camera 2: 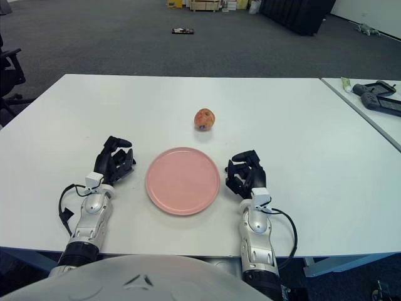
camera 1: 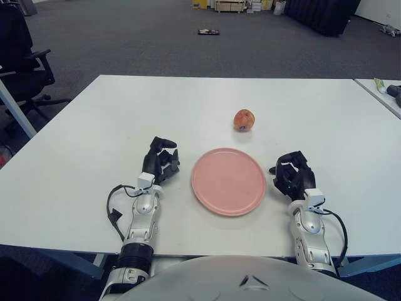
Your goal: Put the apple into the plate.
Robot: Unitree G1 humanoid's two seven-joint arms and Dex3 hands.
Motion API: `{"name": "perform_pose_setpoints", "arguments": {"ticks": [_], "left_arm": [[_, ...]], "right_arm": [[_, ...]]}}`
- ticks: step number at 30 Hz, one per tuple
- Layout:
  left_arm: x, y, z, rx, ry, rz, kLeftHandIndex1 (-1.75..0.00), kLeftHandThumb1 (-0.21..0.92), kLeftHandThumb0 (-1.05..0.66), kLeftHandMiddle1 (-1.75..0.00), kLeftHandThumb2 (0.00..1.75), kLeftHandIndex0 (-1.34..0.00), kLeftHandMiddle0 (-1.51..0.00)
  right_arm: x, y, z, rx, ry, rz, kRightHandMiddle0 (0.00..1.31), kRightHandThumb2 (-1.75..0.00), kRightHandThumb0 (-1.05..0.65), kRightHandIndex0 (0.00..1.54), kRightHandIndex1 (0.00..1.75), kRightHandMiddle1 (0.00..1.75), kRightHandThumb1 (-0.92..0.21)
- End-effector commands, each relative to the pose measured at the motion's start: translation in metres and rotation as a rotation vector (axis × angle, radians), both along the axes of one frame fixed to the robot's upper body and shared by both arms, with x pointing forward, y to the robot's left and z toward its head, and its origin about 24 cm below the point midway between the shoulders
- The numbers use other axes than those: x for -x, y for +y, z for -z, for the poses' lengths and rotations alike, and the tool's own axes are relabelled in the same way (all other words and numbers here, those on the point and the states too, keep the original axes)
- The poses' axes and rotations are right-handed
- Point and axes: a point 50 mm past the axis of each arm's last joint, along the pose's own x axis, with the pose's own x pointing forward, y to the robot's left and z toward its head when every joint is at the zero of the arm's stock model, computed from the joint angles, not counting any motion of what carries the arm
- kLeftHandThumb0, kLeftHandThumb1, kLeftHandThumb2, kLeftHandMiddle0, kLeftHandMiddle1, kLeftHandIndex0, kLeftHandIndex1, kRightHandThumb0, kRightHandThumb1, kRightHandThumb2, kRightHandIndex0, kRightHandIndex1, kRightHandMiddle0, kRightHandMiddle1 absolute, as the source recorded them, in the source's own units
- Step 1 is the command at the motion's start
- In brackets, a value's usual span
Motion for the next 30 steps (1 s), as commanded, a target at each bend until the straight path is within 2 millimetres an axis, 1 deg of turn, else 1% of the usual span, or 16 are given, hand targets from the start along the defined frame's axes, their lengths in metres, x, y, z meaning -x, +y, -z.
{"name": "perform_pose_setpoints", "arguments": {"ticks": [1,10,14,18,20,24,26,30], "left_arm": [[0.000,0.002,0.003,-0.007,0.024,-0.005,-1.75,0.65,-0.39,-1.75,0.90,-0.36,-0.74],[0.000,0.001,0.003,0.006,0.021,-0.004,-1.75,0.64,-0.39,-1.75,0.91,-0.37,-0.74],[0.000,0.001,0.003,0.015,0.024,-0.006,-1.75,0.64,-0.39,-1.75,0.91,-0.37,-0.73],[-0.001,0.001,0.003,0.018,0.025,-0.004,-1.75,0.64,-0.39,-1.75,0.91,-0.37,-0.73],[-0.001,0.000,0.003,0.020,0.022,-0.002,-1.75,0.64,-0.39,-1.75,0.91,-0.37,-0.74],[-0.001,0.000,0.003,0.020,0.018,0.001,-1.75,0.64,-0.39,-1.75,0.92,-0.37,-0.75],[-0.001,-0.001,0.003,0.022,0.016,0.003,-1.75,0.64,-0.39,-1.75,0.92,-0.37,-0.75],[-0.001,-0.001,0.003,0.036,0.014,0.007,-1.75,0.64,-0.39,-1.75,0.92,-0.37,-0.71]], "right_arm": [[-0.002,-0.001,0.002,0.002,0.013,0.001,0.34,-0.85,-0.38,0.57,1.42,1.75,-0.69],[-0.004,-0.002,0.002,0.006,0.017,0.004,0.34,-0.85,-0.38,0.56,1.42,1.75,-0.69],[-0.013,-0.002,-0.008,0.004,-0.013,0.016,0.34,-0.85,-0.38,0.57,1.41,1.75,-0.69],[-0.017,-0.001,-0.015,0.027,-0.039,0.035,0.34,-0.87,-0.38,0.59,1.38,1.75,-0.68],[-0.023,0.000,-0.025,0.046,-0.067,0.042,0.35,-0.88,-0.38,0.60,1.37,1.75,-0.66],[-0.031,0.001,-0.038,0.071,-0.105,0.047,0.36,-0.90,-0.39,0.61,1.37,1.75,-0.65],[-0.035,0.000,-0.041,0.087,-0.118,0.048,0.36,-0.90,-0.39,0.62,1.37,1.75,-0.65],[-0.048,-0.003,-0.052,0.170,-0.161,0.036,0.36,-0.90,-0.39,0.63,1.36,1.75,-0.65]]}}
